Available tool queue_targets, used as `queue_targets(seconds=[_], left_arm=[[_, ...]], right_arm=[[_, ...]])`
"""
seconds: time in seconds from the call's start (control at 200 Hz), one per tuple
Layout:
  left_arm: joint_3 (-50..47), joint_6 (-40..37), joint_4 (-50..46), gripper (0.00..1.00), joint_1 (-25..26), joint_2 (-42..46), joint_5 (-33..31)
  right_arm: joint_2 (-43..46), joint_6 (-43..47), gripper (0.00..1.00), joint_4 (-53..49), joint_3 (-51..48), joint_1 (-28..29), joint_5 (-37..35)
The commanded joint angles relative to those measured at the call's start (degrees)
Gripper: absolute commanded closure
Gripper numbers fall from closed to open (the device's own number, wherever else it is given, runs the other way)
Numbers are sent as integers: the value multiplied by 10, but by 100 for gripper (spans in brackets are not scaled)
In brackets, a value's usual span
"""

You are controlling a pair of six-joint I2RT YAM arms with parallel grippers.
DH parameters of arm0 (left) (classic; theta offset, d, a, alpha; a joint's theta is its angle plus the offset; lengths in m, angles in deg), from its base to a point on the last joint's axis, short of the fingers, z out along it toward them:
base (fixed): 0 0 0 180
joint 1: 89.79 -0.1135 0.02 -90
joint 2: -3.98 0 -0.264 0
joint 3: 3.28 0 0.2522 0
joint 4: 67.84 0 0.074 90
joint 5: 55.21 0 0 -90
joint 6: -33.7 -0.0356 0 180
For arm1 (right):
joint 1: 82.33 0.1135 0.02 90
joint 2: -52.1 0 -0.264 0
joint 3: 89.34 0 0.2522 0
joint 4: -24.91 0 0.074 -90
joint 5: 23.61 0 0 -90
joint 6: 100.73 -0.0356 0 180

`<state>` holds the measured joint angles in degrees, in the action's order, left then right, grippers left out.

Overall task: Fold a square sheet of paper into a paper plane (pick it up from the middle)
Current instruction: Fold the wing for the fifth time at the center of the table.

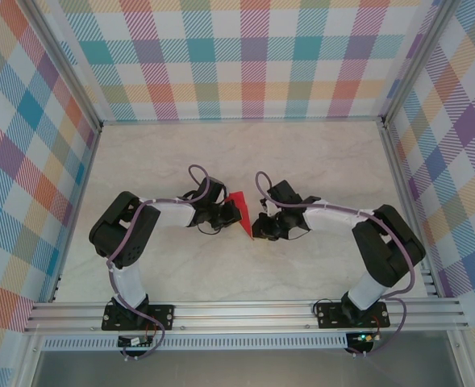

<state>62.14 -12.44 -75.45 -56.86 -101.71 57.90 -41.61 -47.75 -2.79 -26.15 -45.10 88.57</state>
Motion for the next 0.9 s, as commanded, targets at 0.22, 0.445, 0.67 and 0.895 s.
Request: queue_targets(seconds=[0.22,0.445,0.67,0.895], left_arm=[[0,-9,-43,93,3,-29,-35],[8,-18,-45,93,3,-27,-35],[18,-45,-35,92,-6,-27,-38],[41,-95,-25,90,-30,-51,-26]], right_arm=[[-95,-6,86,43,65,3,24],[-122,7,87,7,49,3,-8],[-140,17,87,-12,27,2,-19],[-143,28,87,-25,20,2,-18]])
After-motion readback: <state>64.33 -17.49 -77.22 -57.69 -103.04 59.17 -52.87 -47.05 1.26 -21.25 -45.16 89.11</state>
